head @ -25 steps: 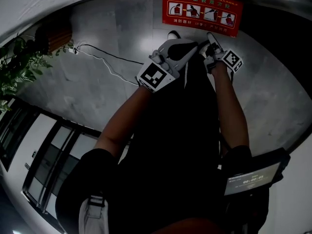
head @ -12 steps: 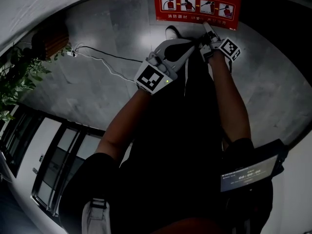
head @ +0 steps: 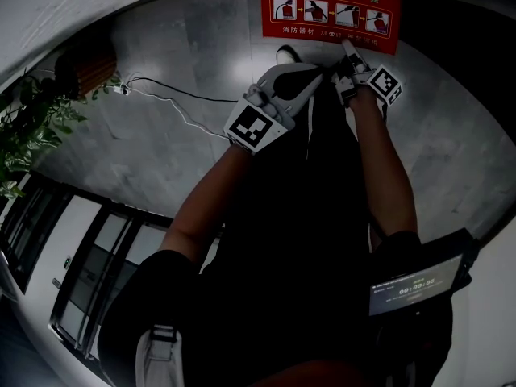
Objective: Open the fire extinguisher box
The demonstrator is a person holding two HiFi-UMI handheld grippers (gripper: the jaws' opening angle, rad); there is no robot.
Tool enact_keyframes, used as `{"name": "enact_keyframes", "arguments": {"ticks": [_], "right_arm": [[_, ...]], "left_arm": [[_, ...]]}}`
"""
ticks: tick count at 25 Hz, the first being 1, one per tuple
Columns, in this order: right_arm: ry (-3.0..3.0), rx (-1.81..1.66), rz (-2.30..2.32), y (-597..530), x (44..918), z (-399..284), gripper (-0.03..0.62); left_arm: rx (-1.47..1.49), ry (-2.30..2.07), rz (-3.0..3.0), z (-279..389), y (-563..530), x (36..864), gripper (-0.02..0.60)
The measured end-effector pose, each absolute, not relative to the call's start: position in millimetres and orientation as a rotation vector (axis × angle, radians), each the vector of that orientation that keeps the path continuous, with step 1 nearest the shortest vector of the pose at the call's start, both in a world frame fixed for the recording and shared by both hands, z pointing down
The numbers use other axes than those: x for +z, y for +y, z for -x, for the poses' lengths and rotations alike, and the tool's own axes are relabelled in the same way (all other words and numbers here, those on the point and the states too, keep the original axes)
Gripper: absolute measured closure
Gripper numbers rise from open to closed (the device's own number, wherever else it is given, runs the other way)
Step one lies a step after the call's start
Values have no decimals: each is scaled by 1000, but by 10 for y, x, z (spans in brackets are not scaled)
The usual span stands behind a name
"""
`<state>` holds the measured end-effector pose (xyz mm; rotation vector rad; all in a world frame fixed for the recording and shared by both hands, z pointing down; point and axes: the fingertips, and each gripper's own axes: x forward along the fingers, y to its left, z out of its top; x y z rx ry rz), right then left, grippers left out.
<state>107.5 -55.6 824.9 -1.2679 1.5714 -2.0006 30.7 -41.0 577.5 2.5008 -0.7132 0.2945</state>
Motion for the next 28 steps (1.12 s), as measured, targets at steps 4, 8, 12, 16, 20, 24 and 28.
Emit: {"name": "enact_keyframes", "arguments": {"ticks": [4,8,12,16,20,24,28], "right_arm": [[1606,-2002,1243,-654,7899,-1056,484],[1617,-1987,1215,-561,7822,-963,487],[1656,-1938,1208,-631,7605,-997,490],[1785,-1836,1157,-1047,7232,-981,499],[1850,-1753,1132,-1496,7004,-1004,515],[1895,-1704,1158,-1971,6844,-1017,490],[1906,-1677,1210,-2225,6753,-1017,421]], "left_arm": [[239,-734,-2551,-283,-532,5555,580],[218,-749,-2604,-224,-423,5620,580],[178,-777,-2618,-232,-416,5526,580],[175,-793,-2651,-176,-561,5294,580],[168,-812,-2655,-76,-576,5203,580],[169,-867,-2637,70,-638,5168,580],[169,-893,-2630,177,-650,5153,580]]}}
